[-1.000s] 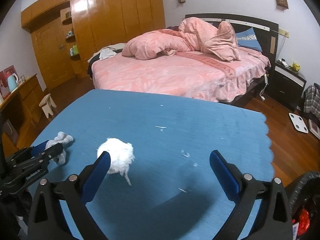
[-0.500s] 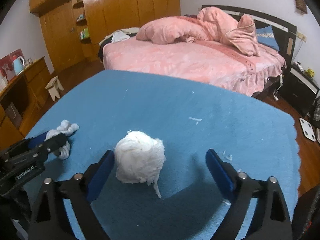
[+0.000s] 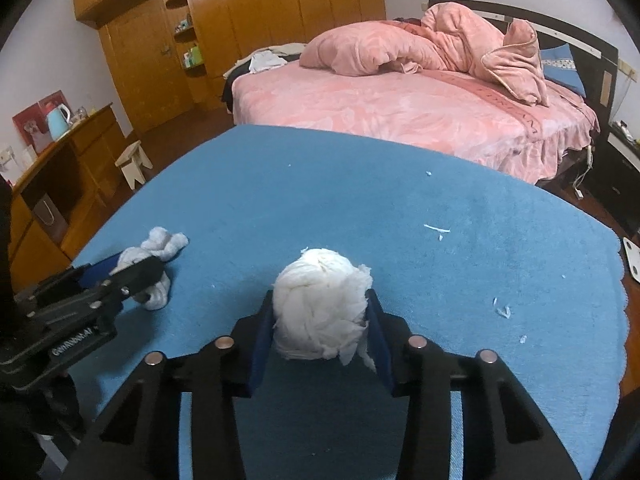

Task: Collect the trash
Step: 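Carry the grey sock and tissue ball over the bin with both grippers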

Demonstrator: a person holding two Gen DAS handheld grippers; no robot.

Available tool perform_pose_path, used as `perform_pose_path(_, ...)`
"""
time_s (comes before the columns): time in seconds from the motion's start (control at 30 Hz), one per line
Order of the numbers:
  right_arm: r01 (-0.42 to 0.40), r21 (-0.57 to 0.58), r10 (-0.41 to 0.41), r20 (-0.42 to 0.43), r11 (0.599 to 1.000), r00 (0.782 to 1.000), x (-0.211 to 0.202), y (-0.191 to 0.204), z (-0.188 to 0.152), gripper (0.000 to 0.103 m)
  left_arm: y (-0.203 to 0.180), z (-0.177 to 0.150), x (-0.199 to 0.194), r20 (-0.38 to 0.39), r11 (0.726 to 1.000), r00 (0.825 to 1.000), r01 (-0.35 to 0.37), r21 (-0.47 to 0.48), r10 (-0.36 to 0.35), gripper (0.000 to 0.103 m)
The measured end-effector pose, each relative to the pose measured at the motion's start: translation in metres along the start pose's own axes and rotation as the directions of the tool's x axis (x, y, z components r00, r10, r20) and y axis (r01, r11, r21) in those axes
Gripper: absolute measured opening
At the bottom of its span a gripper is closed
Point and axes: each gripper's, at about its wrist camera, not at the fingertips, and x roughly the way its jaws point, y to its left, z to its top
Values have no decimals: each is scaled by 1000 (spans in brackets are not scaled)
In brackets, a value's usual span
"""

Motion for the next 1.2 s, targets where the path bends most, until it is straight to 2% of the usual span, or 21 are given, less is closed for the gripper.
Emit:
perform_pose_path(0.37, 21, 37, -23, 68, 999, 997, -36, -11, 12, 43, -8, 0, -10, 22, 1000, 1000, -16, 24, 16, 45)
perform_pose_path(0.8, 24, 55, -31, 133, 998, 991, -93, -28, 16, 43, -50, 13, -79, 114, 998, 993, -31, 49, 25, 45)
perform_pose_path(1.2, 56, 96, -74, 194, 994, 978, -165, -52, -1, 43, -103, 10, -139, 162, 994, 985, 35, 106, -52, 45)
